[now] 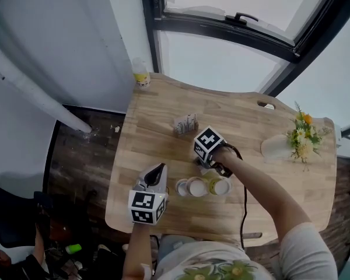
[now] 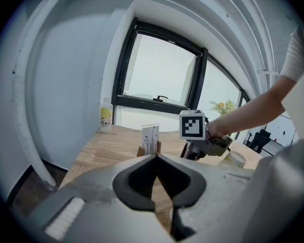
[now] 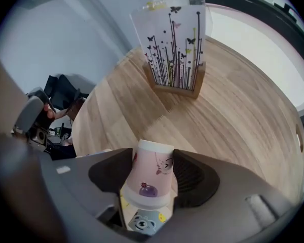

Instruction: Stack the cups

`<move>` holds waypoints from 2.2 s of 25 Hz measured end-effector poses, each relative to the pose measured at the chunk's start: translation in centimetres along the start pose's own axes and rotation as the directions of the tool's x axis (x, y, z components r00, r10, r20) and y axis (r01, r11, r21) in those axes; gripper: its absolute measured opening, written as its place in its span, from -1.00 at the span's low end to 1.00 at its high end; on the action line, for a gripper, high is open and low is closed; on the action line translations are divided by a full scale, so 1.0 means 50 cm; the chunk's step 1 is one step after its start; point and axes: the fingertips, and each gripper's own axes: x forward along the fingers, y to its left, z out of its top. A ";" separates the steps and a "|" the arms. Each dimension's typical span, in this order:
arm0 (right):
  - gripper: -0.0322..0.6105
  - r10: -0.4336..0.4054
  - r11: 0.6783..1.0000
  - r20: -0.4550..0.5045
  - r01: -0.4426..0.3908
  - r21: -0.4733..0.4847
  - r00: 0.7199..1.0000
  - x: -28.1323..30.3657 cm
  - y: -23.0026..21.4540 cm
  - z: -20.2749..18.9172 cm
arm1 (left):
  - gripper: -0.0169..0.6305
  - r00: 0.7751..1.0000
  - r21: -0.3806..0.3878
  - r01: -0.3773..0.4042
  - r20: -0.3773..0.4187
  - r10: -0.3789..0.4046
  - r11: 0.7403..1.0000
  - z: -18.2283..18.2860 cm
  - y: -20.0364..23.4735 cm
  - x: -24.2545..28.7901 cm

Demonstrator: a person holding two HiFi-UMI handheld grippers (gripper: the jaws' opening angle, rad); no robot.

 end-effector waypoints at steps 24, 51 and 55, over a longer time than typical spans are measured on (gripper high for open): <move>-0.11 0.040 0.998 0.334 -0.055 0.033 0.942 -0.182 0.020 0.065 | -0.93 1.000 0.030 -0.006 -0.013 0.006 1.000 0.002 -0.018 -0.017; -0.11 0.169 0.977 0.872 0.039 -0.210 0.458 -0.518 0.216 -0.035 | -0.93 0.999 0.110 -0.040 0.037 0.036 0.993 0.031 -0.123 -0.124; -0.11 0.163 0.959 0.906 0.153 -0.239 0.390 -0.530 0.248 -0.067 | -0.93 0.998 0.113 -0.039 0.043 0.034 0.993 0.028 -0.144 -0.137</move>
